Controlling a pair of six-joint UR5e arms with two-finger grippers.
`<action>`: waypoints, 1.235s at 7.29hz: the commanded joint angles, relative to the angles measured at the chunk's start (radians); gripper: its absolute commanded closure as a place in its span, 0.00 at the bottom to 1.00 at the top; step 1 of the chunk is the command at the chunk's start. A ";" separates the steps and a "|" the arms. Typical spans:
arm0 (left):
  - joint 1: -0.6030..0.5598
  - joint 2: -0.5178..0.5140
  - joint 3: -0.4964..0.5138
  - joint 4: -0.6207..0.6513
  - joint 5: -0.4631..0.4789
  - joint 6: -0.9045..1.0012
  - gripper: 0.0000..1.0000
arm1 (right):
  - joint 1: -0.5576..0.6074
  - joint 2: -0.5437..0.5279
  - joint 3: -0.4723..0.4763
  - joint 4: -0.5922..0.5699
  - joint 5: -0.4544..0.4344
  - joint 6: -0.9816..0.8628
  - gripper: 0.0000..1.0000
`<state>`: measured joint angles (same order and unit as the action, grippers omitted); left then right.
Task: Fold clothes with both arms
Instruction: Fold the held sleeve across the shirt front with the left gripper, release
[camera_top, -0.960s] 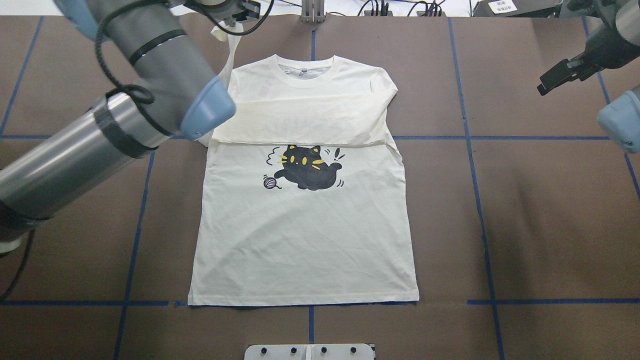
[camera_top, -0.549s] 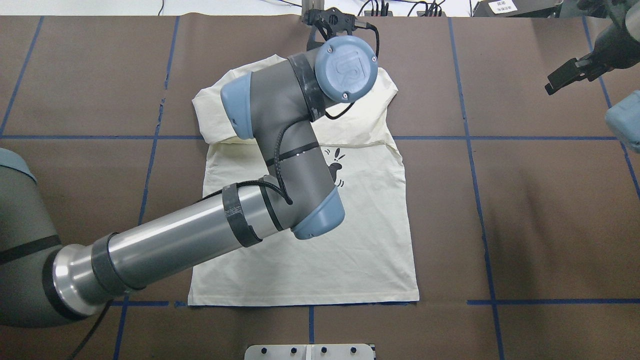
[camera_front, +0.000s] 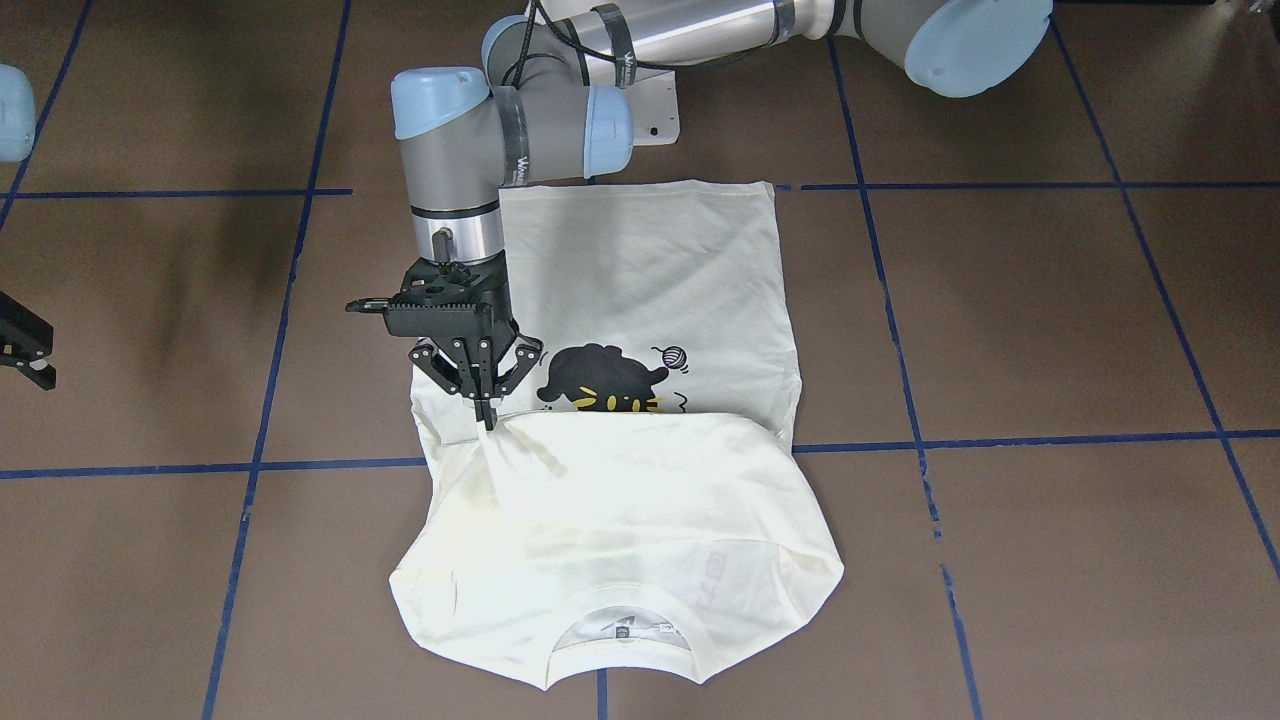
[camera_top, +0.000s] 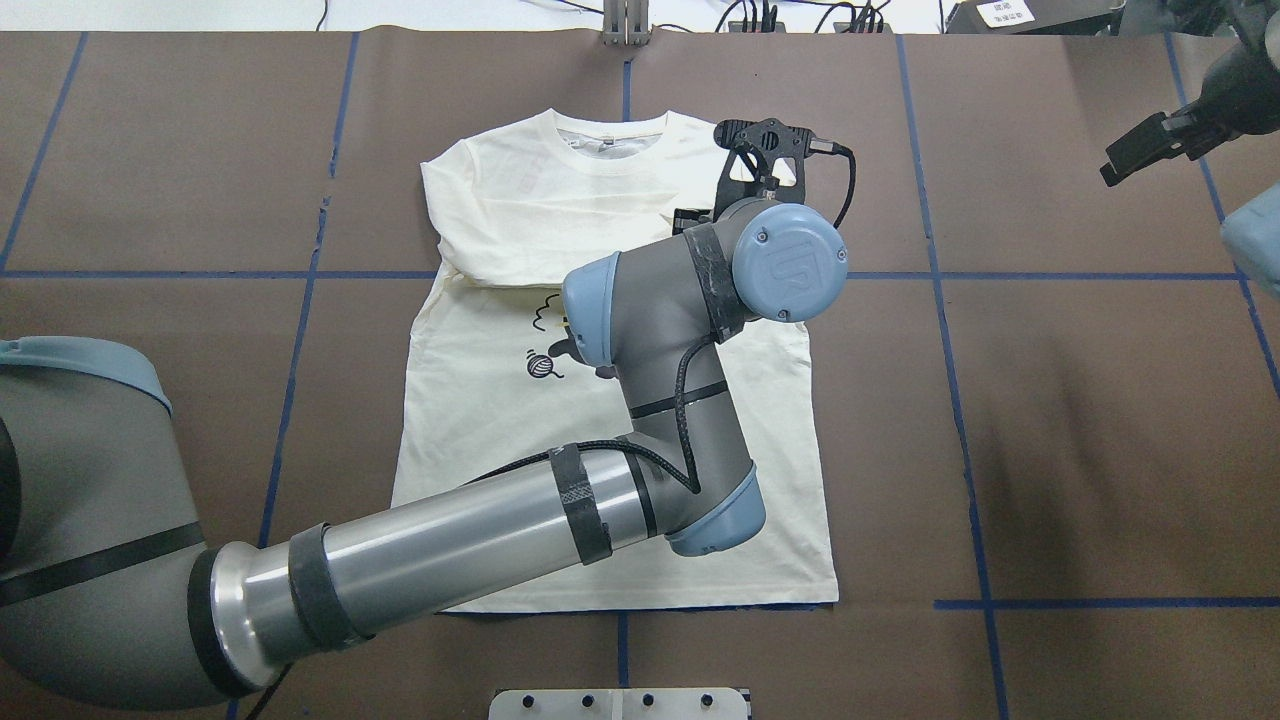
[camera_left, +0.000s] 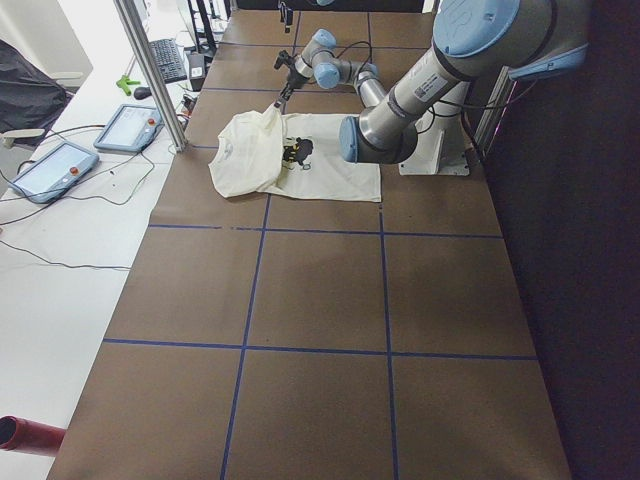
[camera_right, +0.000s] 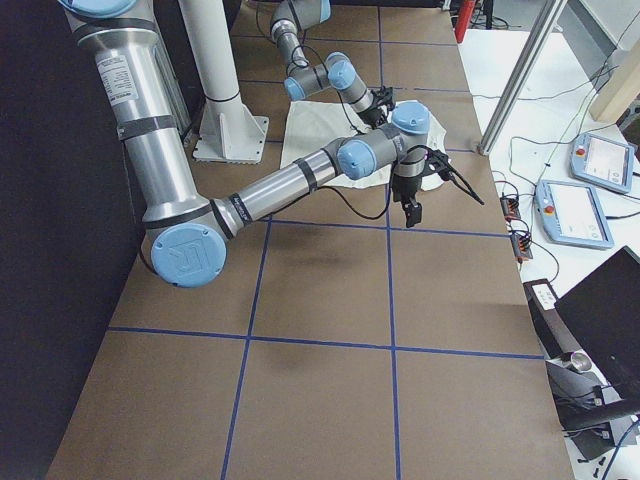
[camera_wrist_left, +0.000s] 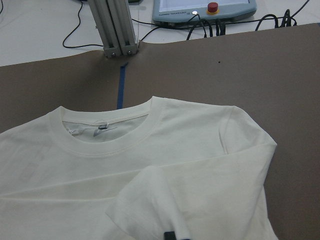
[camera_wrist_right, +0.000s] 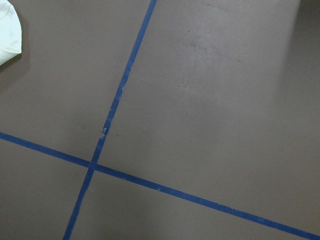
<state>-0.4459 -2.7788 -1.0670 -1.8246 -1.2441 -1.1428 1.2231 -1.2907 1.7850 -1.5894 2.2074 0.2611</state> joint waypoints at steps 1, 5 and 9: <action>0.007 -0.012 0.013 -0.127 -0.006 -0.008 0.01 | 0.001 0.002 0.001 0.002 0.000 0.003 0.00; -0.123 0.059 -0.071 -0.147 -0.402 0.127 0.00 | -0.023 0.025 -0.004 0.076 0.006 0.057 0.00; -0.208 0.407 -0.475 0.042 -0.571 0.276 0.00 | -0.320 0.067 0.135 0.175 -0.126 0.679 0.00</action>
<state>-0.6437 -2.4772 -1.3903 -1.8971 -1.7990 -0.9207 1.0217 -1.2205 1.8410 -1.4203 2.1594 0.7363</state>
